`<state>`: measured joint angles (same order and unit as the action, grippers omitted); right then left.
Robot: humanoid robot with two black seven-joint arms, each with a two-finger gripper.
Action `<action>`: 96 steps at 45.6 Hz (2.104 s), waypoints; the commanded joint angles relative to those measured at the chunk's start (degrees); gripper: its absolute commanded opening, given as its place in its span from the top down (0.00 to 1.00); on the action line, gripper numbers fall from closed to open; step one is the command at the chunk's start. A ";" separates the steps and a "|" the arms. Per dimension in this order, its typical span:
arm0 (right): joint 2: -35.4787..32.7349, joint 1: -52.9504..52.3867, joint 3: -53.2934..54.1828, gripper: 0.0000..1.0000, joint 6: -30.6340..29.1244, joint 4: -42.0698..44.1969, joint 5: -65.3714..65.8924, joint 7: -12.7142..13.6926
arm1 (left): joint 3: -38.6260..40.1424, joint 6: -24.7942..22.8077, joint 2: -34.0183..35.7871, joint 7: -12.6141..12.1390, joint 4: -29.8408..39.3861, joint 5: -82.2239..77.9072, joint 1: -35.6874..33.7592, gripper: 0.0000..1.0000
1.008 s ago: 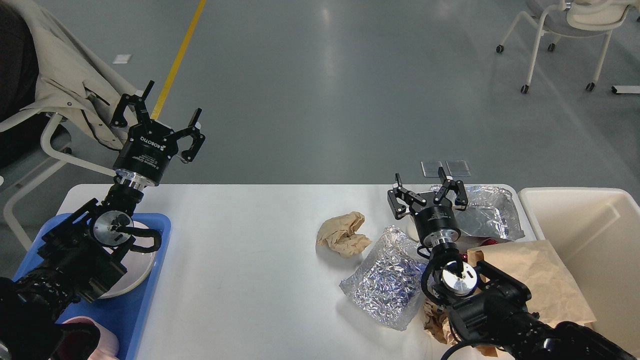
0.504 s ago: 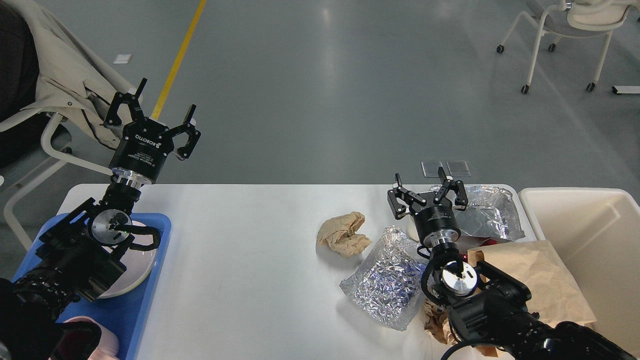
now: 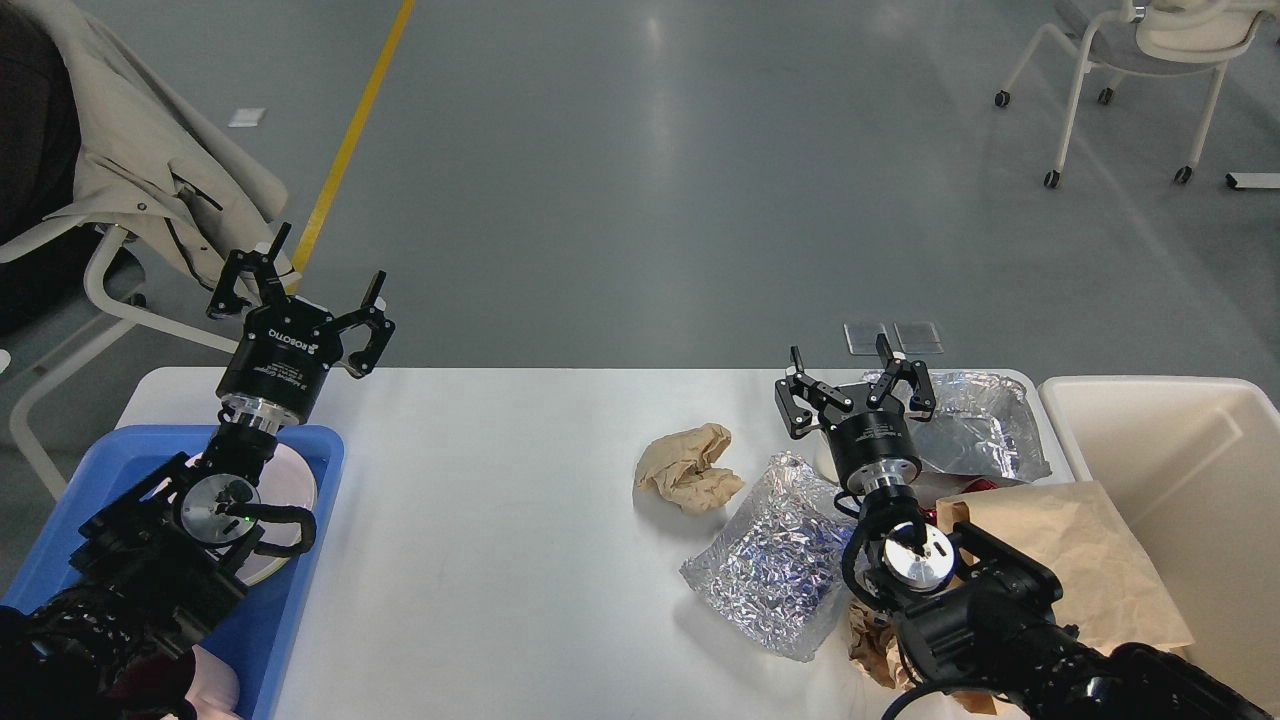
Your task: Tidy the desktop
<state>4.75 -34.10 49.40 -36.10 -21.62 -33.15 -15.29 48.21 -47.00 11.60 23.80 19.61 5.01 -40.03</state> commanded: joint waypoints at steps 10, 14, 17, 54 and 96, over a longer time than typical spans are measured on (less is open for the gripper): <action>0.00 0.00 0.00 0.00 -0.03 0.00 0.01 0.00 | -0.05 2.88 -0.96 -0.24 -0.09 0.26 0.48 0.00; 0.00 0.00 0.00 0.00 0.06 0.00 0.01 0.00 | 0.12 3.23 -1.05 -0.51 -0.44 0.26 1.80 0.00; 0.00 0.00 0.00 0.00 -0.03 0.00 0.01 0.00 | 0.04 3.41 -0.79 -0.51 -0.45 0.26 2.15 0.00; 0.00 0.00 0.00 0.00 -0.02 0.00 0.01 0.00 | 0.65 2.09 1.32 -2.53 -0.62 -1.05 4.35 0.00; 0.00 0.00 0.00 0.00 -0.03 0.00 0.01 0.00 | 1.44 2.18 1.06 -1.74 -0.53 -0.53 4.44 0.00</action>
<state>4.75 -34.10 49.40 -36.06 -21.62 -33.15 -15.29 49.66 -44.82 12.65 22.07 19.01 4.48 -35.55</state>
